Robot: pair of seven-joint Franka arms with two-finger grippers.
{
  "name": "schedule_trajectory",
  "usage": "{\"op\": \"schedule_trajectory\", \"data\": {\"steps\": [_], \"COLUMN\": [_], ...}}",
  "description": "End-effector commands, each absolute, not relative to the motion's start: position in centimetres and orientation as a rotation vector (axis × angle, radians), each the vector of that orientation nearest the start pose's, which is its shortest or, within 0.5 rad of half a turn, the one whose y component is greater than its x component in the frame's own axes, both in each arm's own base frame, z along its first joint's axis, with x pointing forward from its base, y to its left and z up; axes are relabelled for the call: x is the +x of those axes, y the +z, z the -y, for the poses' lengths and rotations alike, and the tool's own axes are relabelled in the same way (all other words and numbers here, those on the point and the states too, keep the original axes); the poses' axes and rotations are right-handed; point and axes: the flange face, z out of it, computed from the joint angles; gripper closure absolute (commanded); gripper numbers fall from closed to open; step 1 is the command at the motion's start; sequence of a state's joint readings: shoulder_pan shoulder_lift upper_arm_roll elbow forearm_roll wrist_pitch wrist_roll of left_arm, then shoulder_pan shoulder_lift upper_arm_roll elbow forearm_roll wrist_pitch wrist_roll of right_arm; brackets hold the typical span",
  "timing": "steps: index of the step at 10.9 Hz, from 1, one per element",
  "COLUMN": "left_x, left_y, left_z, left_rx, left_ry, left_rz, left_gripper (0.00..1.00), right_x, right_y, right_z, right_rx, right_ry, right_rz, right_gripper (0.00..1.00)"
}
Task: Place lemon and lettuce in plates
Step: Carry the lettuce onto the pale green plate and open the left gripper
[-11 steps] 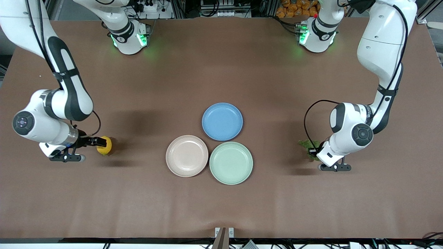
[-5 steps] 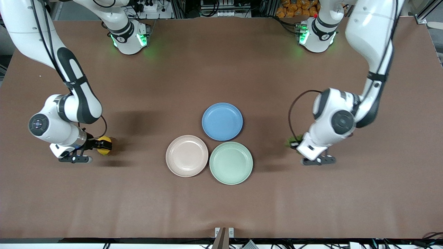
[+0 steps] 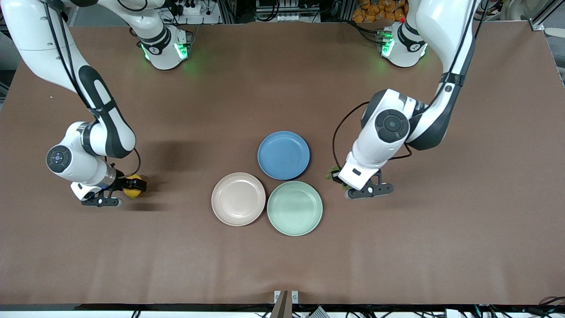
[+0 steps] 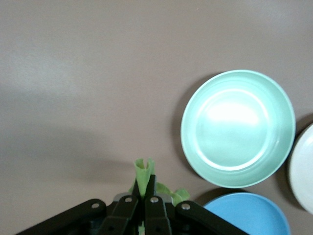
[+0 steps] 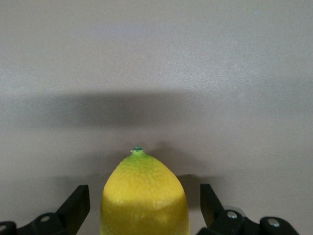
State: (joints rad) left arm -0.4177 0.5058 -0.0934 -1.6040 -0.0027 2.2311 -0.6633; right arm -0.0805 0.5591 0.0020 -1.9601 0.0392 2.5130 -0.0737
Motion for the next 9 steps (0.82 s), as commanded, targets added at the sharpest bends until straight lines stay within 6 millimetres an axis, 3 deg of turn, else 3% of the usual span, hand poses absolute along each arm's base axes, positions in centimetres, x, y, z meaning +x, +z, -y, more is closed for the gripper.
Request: {"op": "schedule_trajectory", "data": {"steps": [1, 2, 5, 6, 7, 9], "left_x": [62.9, 62.7, 62.2, 61.4, 61.5, 61.2], "left_y": [33.7, 33.1, 29.9, 28.4, 26.9, 24.8], "left_z": [38.4, 40.3, 43.6, 45.3, 45.7, 46.3], "left_rx": [-3.274, -3.297, -3.368, -3.391, -3.409, -3.426], "left_ry": [-0.135, -0.176, -0.308, -0.346, -0.389, -0.431], "left_rz": [0.448, 0.466, 0.459, 0.434, 0.433, 0.402], "left_gripper": [1.0, 1.0, 1.0, 1.0, 1.0, 1.0], "right_x": [61.2, 61.2, 61.2, 61.2, 61.2, 61.3], "right_y": [17.7, 17.3, 16.8, 16.8, 16.8, 17.1], "right_z": [5.0, 5.0, 5.1, 5.1, 5.0, 5.0], "right_rx": [-3.111, -3.112, -3.113, -3.113, -3.112, -3.112], "right_ry": [-0.013, -0.018, -0.02, -0.02, -0.016, -0.016], "right_rz": [-0.058, -0.058, -0.061, -0.061, -0.059, -0.066], "right_gripper": [0.0, 0.0, 0.0, 0.1, 0.22, 0.35]}}
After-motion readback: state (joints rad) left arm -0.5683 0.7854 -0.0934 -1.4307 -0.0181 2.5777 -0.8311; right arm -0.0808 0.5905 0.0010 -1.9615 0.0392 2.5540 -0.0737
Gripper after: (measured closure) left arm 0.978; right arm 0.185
